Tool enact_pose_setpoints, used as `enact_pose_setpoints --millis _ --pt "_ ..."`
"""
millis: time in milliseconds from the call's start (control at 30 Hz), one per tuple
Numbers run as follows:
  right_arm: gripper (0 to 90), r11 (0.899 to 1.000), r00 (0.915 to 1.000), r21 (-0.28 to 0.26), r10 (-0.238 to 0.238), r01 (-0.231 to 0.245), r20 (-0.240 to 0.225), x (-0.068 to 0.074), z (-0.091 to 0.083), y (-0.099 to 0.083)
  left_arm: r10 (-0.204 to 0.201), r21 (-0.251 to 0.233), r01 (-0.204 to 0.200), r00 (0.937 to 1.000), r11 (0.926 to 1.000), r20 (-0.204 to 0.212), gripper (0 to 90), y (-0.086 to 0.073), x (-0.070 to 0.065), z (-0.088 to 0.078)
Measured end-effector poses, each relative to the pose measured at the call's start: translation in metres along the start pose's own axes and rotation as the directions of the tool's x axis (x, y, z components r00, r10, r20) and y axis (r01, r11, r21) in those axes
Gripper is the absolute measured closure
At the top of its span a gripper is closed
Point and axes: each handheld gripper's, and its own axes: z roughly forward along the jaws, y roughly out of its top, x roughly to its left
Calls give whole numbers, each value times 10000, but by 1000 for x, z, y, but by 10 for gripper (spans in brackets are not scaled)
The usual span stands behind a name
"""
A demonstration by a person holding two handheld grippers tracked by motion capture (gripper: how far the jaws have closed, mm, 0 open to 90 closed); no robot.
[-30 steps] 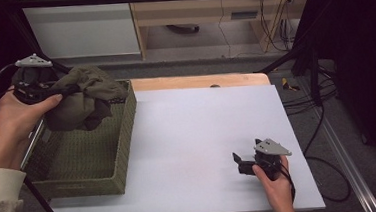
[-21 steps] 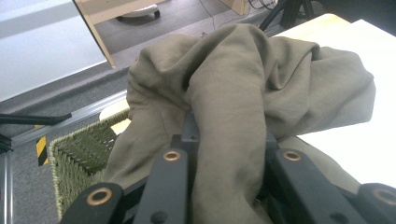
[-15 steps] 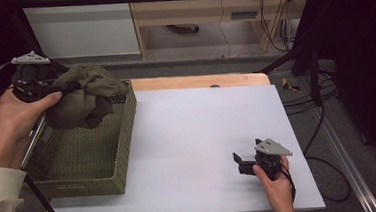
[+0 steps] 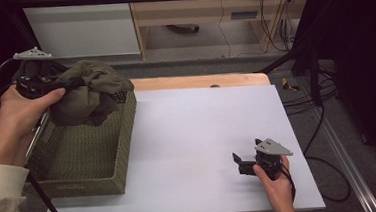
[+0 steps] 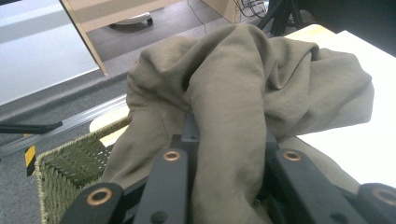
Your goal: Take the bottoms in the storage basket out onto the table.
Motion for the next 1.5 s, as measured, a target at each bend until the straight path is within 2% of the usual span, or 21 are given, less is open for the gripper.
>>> enact_pose_setpoints --millis 300,833,1233,1300,1500 --pt "52 9999 9997 2 103 -103 -209 0 1 0 -9 -483 13 10000 9988 90 743 4 -8 1" --pt "51 9998 9997 -107 157 -159 -187 -2 -1 0 -7 -470 22 9995 9989 330 742 13 -17 11" --pt "56 9998 9994 -116 143 -147 -316 -2 -2 1 262 -479 -235 9981 9986 555 742 24 -36 18" --pt "56 9998 9994 -125 166 -170 -315 -2 -2 1 236 -532 -199 9973 9984 698 742 26 -38 21" --pt "56 9998 9992 -116 162 -166 -371 -1 -1 1 308 -466 -265 9951 9986 936 742 28 -48 35"
